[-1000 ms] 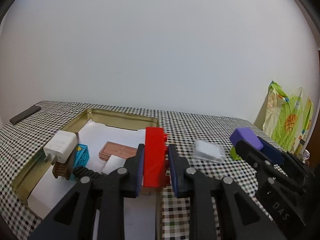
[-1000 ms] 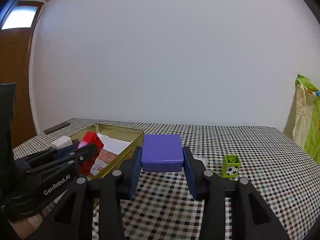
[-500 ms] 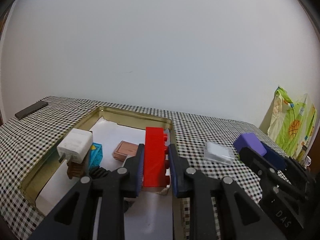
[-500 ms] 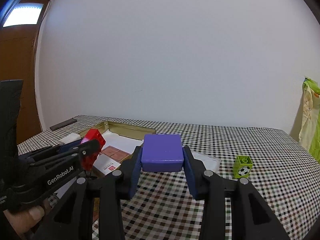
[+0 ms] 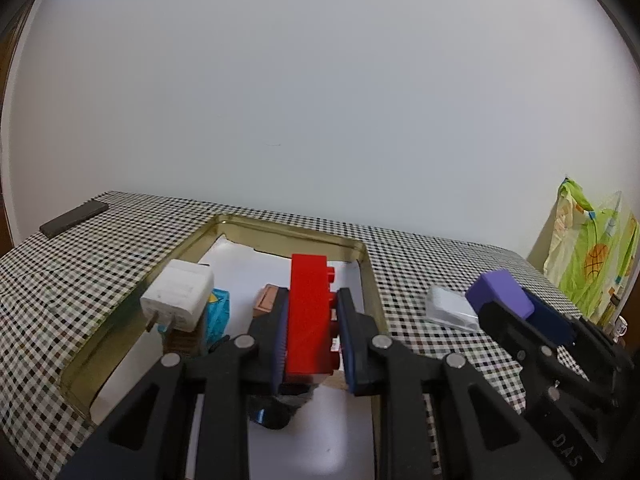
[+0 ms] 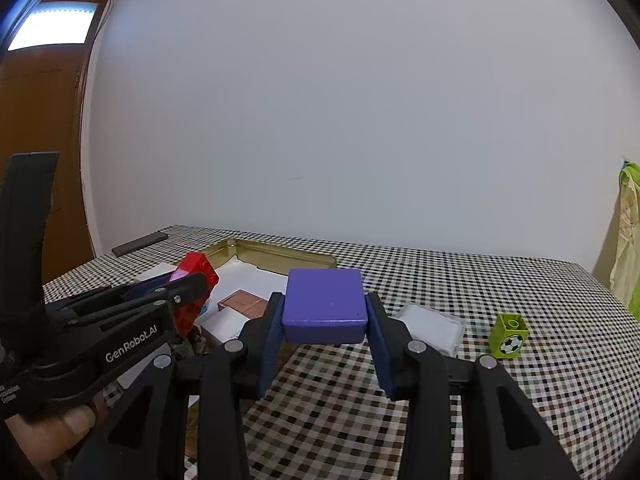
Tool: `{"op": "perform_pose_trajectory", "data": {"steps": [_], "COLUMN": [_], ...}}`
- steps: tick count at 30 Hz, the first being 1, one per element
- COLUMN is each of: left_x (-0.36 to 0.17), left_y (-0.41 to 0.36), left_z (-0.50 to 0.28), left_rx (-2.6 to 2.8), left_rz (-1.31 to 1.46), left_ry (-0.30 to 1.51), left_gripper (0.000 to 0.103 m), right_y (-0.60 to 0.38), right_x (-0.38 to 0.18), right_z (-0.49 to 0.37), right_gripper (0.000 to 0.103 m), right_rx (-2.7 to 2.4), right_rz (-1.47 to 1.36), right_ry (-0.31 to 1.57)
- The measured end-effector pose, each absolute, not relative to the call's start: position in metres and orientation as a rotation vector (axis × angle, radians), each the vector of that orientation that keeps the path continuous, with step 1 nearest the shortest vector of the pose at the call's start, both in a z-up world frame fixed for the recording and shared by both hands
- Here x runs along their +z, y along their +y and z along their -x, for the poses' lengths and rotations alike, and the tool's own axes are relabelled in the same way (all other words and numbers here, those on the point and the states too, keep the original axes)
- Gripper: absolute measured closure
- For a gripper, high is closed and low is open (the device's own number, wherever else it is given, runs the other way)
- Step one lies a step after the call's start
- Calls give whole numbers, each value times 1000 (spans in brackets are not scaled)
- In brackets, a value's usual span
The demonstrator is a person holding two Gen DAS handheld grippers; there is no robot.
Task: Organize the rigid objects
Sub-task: 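Lower the red brick and purple cube into the tray and open both tools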
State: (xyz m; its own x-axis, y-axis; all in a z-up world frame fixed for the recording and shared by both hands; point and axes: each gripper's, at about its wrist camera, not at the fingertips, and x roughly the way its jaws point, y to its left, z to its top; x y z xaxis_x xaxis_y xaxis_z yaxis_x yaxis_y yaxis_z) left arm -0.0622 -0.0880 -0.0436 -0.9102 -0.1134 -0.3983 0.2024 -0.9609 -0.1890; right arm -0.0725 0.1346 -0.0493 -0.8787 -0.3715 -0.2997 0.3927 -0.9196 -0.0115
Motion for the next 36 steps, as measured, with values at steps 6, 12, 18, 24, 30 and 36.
{"op": "perform_pose_trajectory", "data": {"steps": [6, 12, 18, 24, 30, 36], "left_x": [-44, -45, -47, -49, -51, -55], "left_y": [-95, -105, -116, -126, -129, -146], "left_z": [59, 56, 52, 53, 58, 63], "left_rx": [-2892, -2874, -2855, -2834, -2818, -2770], "left_rz": [-585, -585, -601, -653, -696, -752], "left_ry": [340, 347, 341, 351, 327, 345], "left_gripper": [82, 82, 82, 82, 82, 82], "right_y": [134, 151, 147, 145, 127, 108], "right_x": [-48, -41, -39, -39, -40, -40], "right_z": [73, 63, 62, 62, 64, 73], "right_gripper": [60, 60, 60, 61, 60, 60], "right_rx": [-2698, -2688, -2666, -2645, -2608, -2566], "right_rz": [-416, -420, -429, -441, -451, -476], "right_ry": [111, 117, 134, 138, 168, 194]}}
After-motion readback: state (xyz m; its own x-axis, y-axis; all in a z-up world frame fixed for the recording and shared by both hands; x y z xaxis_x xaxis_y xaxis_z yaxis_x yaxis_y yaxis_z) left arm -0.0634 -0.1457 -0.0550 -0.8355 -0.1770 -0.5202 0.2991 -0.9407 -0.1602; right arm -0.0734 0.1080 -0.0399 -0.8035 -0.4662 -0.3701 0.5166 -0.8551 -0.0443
